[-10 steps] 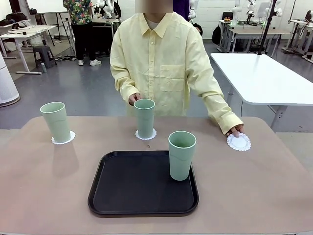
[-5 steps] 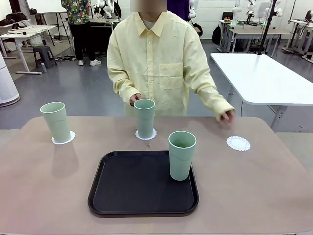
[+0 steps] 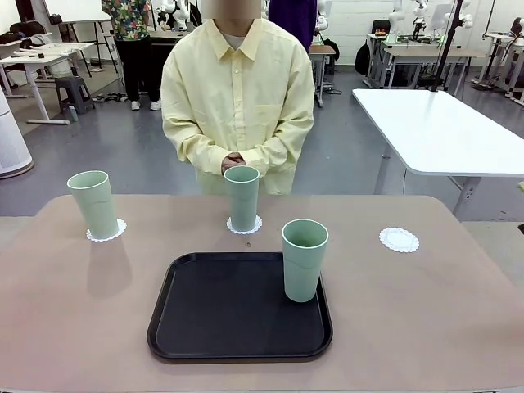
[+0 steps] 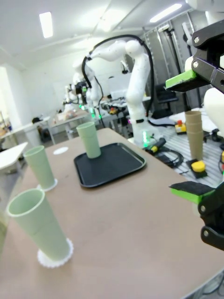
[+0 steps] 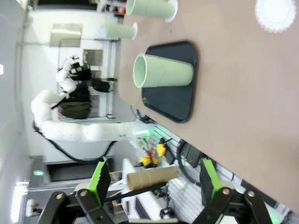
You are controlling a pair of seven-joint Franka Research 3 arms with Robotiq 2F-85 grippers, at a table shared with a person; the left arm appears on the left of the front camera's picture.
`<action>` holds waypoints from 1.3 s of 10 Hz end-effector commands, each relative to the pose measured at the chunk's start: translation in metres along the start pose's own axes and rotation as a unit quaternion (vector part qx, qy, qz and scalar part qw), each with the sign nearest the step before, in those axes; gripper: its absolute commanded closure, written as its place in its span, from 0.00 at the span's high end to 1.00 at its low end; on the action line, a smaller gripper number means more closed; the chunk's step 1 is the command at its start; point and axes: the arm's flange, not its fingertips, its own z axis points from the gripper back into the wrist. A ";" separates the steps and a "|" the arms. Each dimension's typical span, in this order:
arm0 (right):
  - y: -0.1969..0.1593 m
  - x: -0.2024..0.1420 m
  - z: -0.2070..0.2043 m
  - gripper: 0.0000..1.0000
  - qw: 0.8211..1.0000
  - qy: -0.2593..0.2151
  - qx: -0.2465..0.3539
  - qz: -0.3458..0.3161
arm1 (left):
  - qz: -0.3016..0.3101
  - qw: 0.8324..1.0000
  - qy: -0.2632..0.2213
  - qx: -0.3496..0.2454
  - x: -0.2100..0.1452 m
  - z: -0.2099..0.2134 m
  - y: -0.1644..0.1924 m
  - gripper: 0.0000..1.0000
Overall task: Place coasters on the table and set cups on them.
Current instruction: Take one Reusable plastic cup from the Flat Tray and place it on a coaster set by the human.
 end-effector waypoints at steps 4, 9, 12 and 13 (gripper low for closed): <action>0.079 0.032 -0.068 1.00 0.930 0.078 -0.194 0.301 | 0.001 1.000 -0.001 0.001 -0.001 0.002 -0.001 1.00; 0.088 0.015 -0.145 1.00 0.800 0.137 -0.329 0.483 | 0.001 1.000 -0.001 0.001 -0.001 0.002 -0.001 1.00; 0.095 0.018 -0.147 1.00 0.805 0.154 -0.317 0.477 | 0.001 1.000 -0.001 0.001 -0.001 0.002 -0.001 1.00; 0.095 0.018 -0.147 1.00 0.805 0.154 -0.317 0.477 | 0.001 1.000 -0.001 0.001 -0.001 0.002 -0.001 1.00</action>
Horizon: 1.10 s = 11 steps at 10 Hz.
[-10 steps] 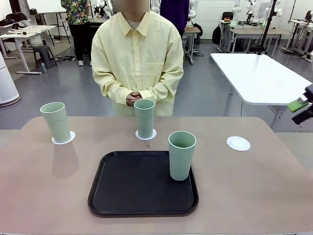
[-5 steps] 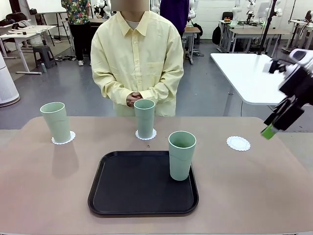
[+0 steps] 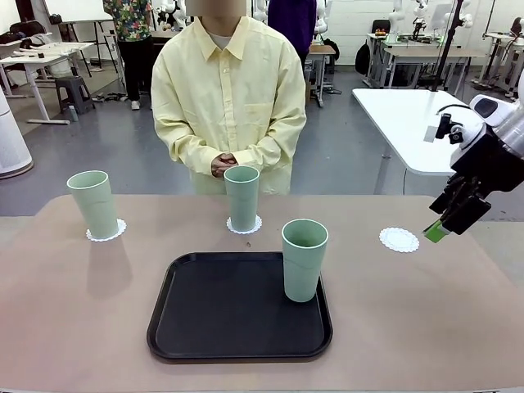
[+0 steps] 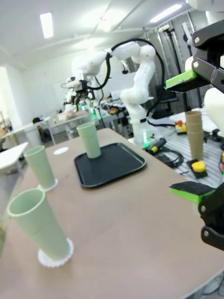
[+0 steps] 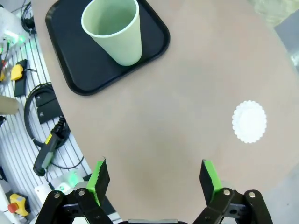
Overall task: Place coasters on the table and set cups on them.
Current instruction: Take one Reusable plastic cup from the Flat Tray and place it on a coaster set by the human.
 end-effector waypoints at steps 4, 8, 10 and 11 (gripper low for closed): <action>-0.014 0.004 -0.013 1.00 0.997 -0.072 0.029 0.000 | 0.000 1.000 -0.001 0.001 -0.001 0.002 -0.002 1.00; -0.047 0.004 -0.081 1.00 0.966 -0.209 0.125 0.092 | 0.000 1.000 -0.001 0.001 -0.001 0.002 -0.002 1.00; -0.050 -0.003 -0.104 1.00 0.938 -0.261 0.141 0.178 | 0.000 1.000 -0.001 0.001 -0.001 0.002 -0.002 1.00; -0.051 -0.005 -0.112 1.00 0.929 -0.272 0.159 0.193 | 0.000 1.000 -0.001 0.001 -0.001 0.002 -0.002 1.00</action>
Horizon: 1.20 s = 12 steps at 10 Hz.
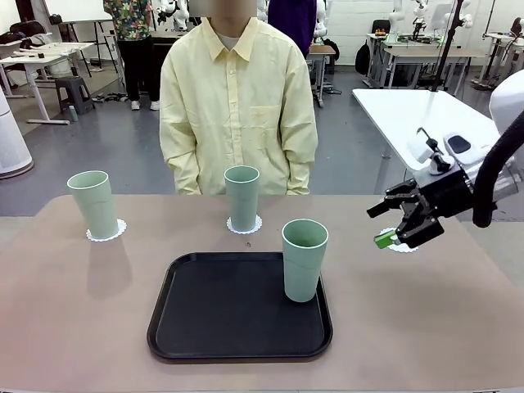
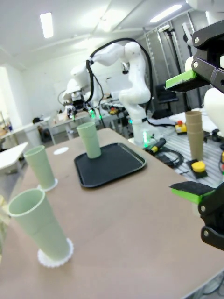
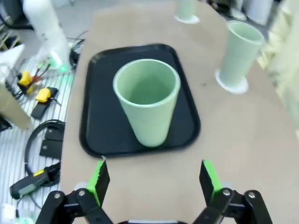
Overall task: Place coasters on the table and set cups on them.
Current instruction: Take one Reusable plastic cup from the Flat Tray and place it on a coaster set by the human.
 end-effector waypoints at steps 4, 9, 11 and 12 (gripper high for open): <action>-0.016 -0.037 -0.013 1.00 0.998 -0.037 0.046 0.027 | 0.000 1.000 -0.001 0.001 -0.001 0.002 -0.002 1.00; -0.007 -0.036 -0.011 1.00 0.998 -0.029 0.055 0.027 | 0.000 1.000 -0.001 0.001 -0.001 0.002 -0.002 1.00; -0.007 -0.036 -0.011 1.00 0.998 -0.029 0.055 0.027 | 0.000 1.000 -0.001 0.001 -0.001 0.002 -0.002 1.00; -0.008 -0.037 -0.011 1.00 0.998 -0.019 0.059 0.025 | 0.000 1.000 -0.001 0.001 -0.001 0.002 -0.002 1.00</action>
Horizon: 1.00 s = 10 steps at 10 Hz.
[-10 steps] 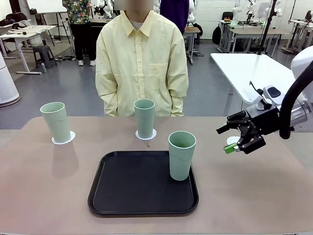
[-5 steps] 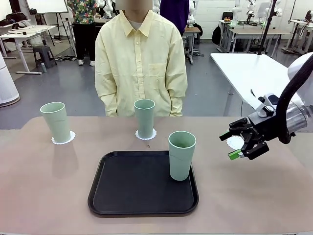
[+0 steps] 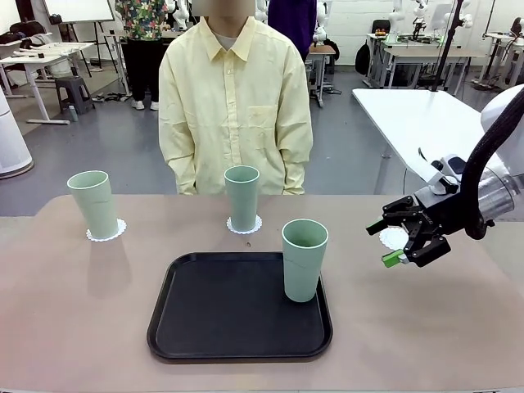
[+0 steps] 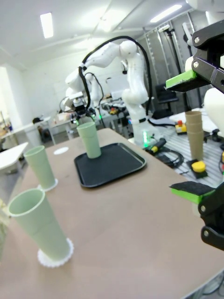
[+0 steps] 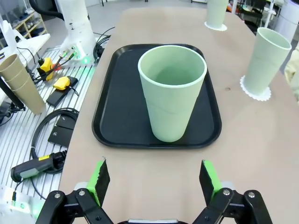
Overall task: Place coasters on the table and set cups on them.
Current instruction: Take one Reusable plastic cup from the Flat Tray and place it on a coaster set by the human.
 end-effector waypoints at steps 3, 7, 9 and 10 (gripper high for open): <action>-0.008 -0.026 -0.027 1.00 0.999 -0.015 -0.029 0.033 | 0.000 1.000 -0.001 0.001 -0.001 0.002 -0.002 1.00; -0.007 -0.033 -0.062 1.00 0.997 -0.073 -0.003 0.006 | 0.000 1.000 -0.001 0.001 -0.001 0.002 -0.002 1.00; -0.008 -0.030 -0.073 1.00 0.995 -0.097 0.009 0.003 | 0.000 1.000 -0.001 0.001 -0.001 0.002 -0.002 1.00; -0.008 -0.032 -0.079 1.00 0.994 -0.104 0.015 0.003 | 0.000 1.000 -0.001 0.001 -0.001 0.002 -0.002 1.00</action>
